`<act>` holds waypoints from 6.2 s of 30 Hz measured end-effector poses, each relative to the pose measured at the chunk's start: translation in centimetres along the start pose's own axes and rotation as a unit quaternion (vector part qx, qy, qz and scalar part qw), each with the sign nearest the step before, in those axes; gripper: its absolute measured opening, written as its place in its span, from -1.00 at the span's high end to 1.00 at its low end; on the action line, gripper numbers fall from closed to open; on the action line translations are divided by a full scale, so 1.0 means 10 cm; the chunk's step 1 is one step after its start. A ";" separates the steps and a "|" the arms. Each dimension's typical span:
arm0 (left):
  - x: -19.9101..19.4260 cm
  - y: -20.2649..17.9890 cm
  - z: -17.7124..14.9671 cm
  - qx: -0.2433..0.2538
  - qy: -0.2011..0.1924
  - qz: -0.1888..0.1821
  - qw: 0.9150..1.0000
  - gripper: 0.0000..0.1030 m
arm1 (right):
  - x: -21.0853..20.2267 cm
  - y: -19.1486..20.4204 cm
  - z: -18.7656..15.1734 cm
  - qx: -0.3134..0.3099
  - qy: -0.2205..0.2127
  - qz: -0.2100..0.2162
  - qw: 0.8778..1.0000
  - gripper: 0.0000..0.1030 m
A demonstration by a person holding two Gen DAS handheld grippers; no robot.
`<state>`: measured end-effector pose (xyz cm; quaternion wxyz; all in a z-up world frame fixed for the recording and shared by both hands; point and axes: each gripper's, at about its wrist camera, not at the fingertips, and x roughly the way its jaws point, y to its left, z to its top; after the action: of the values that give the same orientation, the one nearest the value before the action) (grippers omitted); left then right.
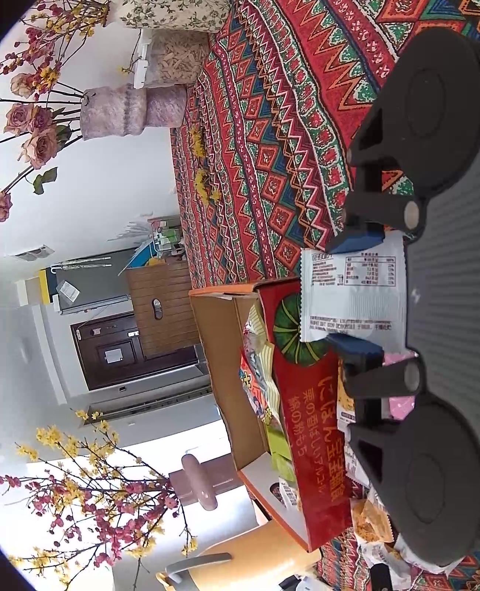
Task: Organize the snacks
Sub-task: 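Grasp a white printed packet with the right gripper while the left gripper grasps another white packet, then carry both white packets over the box, then open both grippers to drop the white packets into the box, then withdraw both tools from the box toward the snack pile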
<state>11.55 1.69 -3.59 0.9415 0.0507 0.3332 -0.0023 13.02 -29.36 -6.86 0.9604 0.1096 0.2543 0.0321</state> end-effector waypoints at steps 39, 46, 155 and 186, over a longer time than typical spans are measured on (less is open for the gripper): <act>-0.08 0.04 0.02 -0.020 -0.024 -0.027 0.999 -0.01 | -0.06 0.02 -0.02 -0.005 -0.021 0.001 1.000 0.10; -0.21 0.05 0.07 -0.035 -0.054 -0.028 0.998 -0.01 | -0.12 0.06 -0.01 -0.014 -0.038 0.000 0.999 0.10; -0.24 -0.06 0.50 -0.071 -0.143 -0.006 0.987 -1.00 | -0.20 0.77 0.44 -0.085 -0.094 0.025 0.992 -1.00; -0.14 0.29 -0.30 -0.109 -0.077 -0.018 0.991 -1.00 | -0.43 0.74 -0.17 -0.067 0.008 0.019 0.998 -1.00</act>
<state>8.74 4.87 -4.73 0.9641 -0.0591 0.2584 0.0129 8.40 -22.34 -4.55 0.9626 0.0497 0.2573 0.0684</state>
